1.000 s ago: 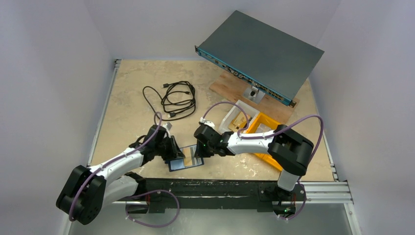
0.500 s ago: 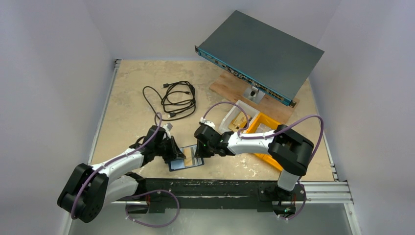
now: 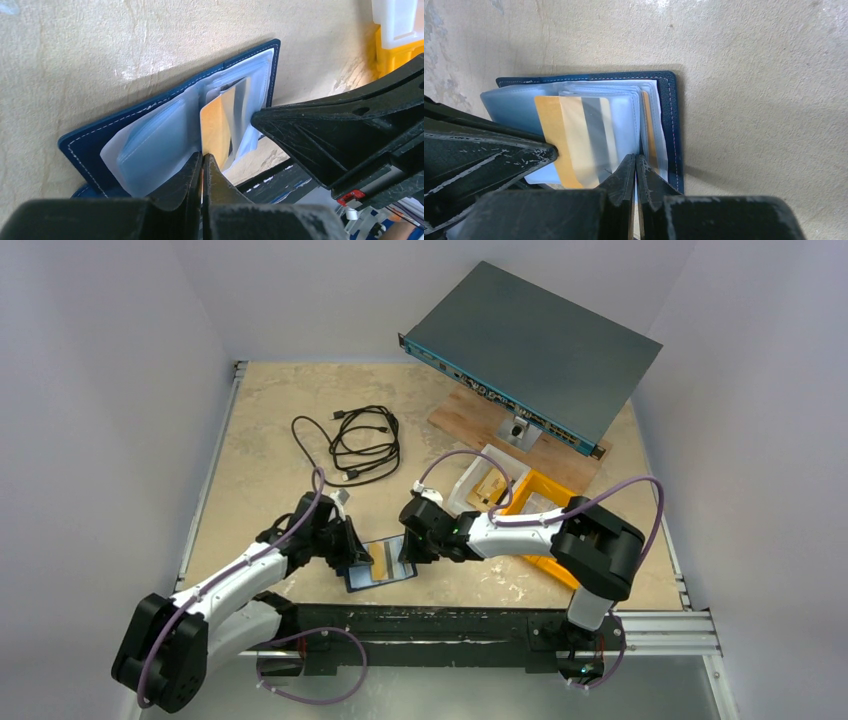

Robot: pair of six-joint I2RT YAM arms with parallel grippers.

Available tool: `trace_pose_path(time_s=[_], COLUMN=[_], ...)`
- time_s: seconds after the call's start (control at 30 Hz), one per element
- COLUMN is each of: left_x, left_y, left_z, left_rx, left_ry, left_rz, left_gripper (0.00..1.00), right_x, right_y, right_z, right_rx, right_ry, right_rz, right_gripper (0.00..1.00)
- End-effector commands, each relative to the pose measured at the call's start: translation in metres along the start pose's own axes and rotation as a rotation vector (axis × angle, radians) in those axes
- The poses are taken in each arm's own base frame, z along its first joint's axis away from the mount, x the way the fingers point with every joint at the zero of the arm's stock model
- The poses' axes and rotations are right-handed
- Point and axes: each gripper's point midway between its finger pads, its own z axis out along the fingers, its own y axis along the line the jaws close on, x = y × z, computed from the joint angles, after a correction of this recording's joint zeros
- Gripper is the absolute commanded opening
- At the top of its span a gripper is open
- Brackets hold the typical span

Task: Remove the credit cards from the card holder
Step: Remove the credit card from the card holder.

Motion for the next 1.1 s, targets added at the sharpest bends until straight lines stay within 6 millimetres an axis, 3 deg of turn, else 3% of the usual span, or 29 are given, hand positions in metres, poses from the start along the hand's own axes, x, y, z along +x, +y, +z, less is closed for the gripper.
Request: trace_pose_path(time_s=[0.0, 0.23, 0.63, 1.07], left_x=[-0.012, -0.015, -0.03, -0.046], left_y=[-0.005, 0.0, -0.009, -0.036], left_z=[-0.012, -0.023, -0.056, -0.088], left_rx=[-0.025, -0.088, -0.145, -0.112], left_ry=[-0.029, -0.045, -0.106, -0.165], left_rz=[0.033, 0.019, 0.076, 0.111], left_gripper=[0.0, 0.0, 0.0, 0.0], right_x=[0.041, 0.038, 0.014, -0.012], right_y=[-0.092, -0.086, -0.061, -0.038], right_z=[0.0, 0.0, -0.008, -0.03], right_rx=[0.306, 0.287, 0.233, 0.172], right_ry=[0.115, 0.108, 0.037, -0.034], right_rz=[-0.053, -0.062, -0.069, -0.079], right_gripper=[0.0, 0.0, 0.0, 0.0])
